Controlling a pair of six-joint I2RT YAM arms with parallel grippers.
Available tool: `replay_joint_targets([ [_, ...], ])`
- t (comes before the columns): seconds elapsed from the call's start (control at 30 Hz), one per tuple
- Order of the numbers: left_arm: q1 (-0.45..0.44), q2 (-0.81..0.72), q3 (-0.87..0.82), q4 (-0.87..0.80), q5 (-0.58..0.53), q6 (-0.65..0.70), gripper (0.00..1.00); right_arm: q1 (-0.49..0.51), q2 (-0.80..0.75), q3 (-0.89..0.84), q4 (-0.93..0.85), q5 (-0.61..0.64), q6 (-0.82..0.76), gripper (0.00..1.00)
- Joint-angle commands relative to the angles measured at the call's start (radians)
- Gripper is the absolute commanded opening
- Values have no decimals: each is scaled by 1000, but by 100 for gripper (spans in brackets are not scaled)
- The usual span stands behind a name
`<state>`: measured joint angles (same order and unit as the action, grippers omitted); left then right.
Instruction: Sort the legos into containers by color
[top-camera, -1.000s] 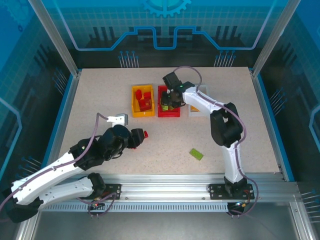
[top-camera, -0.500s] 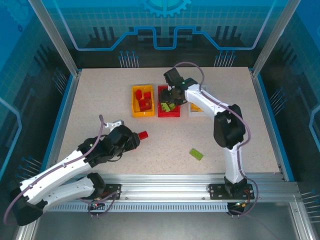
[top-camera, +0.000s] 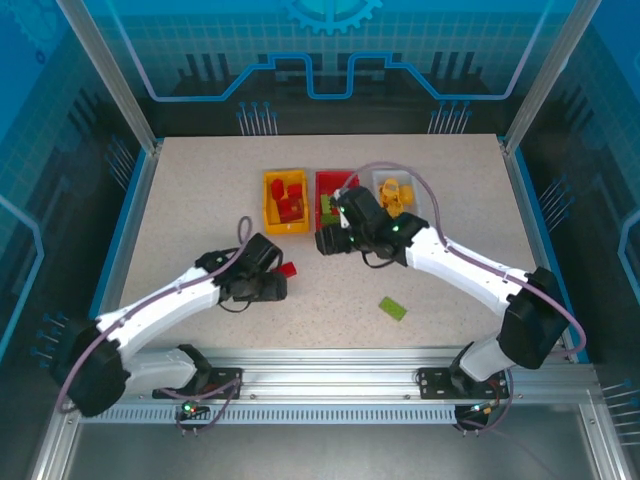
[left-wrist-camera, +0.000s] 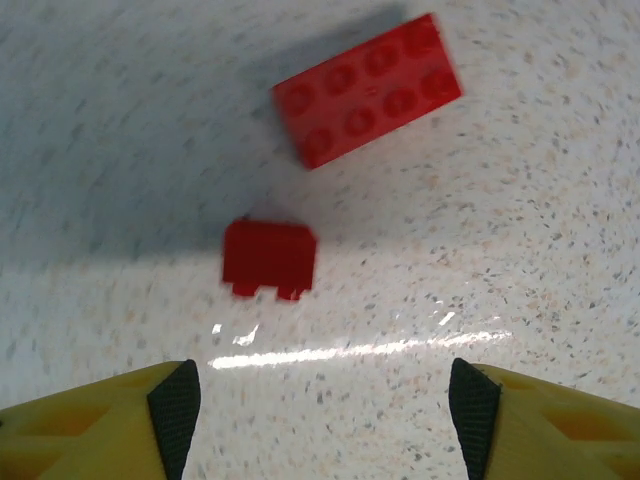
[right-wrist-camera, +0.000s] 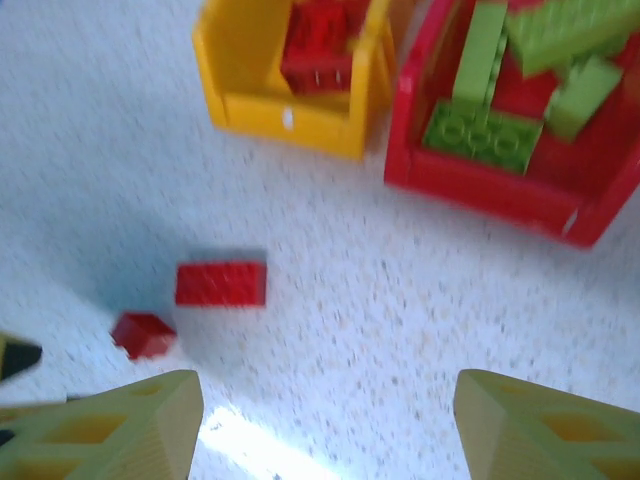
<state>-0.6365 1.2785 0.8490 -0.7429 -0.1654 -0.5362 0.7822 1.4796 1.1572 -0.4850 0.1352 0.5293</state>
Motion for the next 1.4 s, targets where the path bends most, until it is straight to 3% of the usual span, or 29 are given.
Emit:
replay_joint_targets([
  [0.0, 11, 113, 133, -14, -1, 275, 71, 30, -76, -65, 35, 25, 34, 70],
  [0.2, 36, 320, 281, -51, -61, 519, 72, 44, -184, -153, 17, 27, 72, 71],
  [0.43, 60, 450, 353, -54, -42, 643, 72, 49, -283, -204, 3, 26, 115, 72],
  [0.9, 74, 567, 356, -20, -62, 595, 64, 55, -409, -272, 2, 8, 159, 73],
  [1.13, 73, 581, 340, -2, -46, 553, 41, 55, -410, -272, 6, 6, 165, 73],
  [1.37, 73, 599, 336, -9, -51, 522, 52, 55, -412, -272, 6, 6, 164, 73],
])
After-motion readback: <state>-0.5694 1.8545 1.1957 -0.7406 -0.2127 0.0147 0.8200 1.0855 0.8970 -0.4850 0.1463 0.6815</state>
